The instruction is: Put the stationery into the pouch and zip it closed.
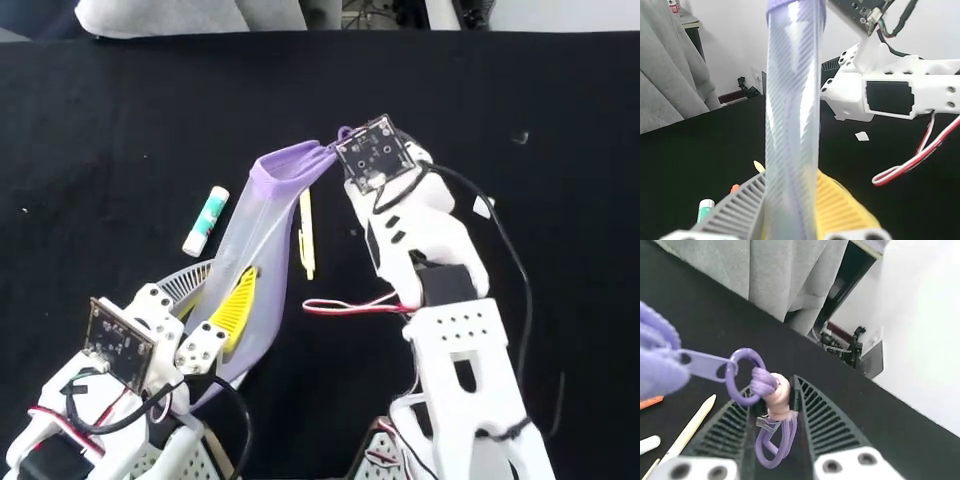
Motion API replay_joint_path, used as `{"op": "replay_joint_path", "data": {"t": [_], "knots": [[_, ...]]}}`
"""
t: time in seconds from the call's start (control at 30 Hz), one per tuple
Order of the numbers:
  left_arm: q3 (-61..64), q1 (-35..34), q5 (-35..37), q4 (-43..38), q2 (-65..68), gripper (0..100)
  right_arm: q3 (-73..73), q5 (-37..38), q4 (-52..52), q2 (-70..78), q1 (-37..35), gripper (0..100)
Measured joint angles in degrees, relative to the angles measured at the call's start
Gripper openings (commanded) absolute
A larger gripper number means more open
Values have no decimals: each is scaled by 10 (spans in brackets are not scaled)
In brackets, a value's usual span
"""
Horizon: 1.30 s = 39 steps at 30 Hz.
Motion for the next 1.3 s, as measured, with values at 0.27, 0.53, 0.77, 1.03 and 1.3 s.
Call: {"op": "replay_joint_path", "data": {"t": [0.27, 0.53, 0.77, 1.03, 1.3], "knots": [[-4, 0, 0, 0, -4, 29, -33, 1, 98, -64, 18, 162], [-7, -4, 0, -1, -13, 29, -36, -21, 154, -138, 26, 283], [-7, -4, 0, -1, -13, 29, -121, -44, 268, -212, -15, 283], [35, -4, 0, -88, -13, 29, -238, -86, 415, -216, -20, 283], [185, -4, 0, -304, -6, 29, -245, -97, 483, -216, -20, 283]]}}
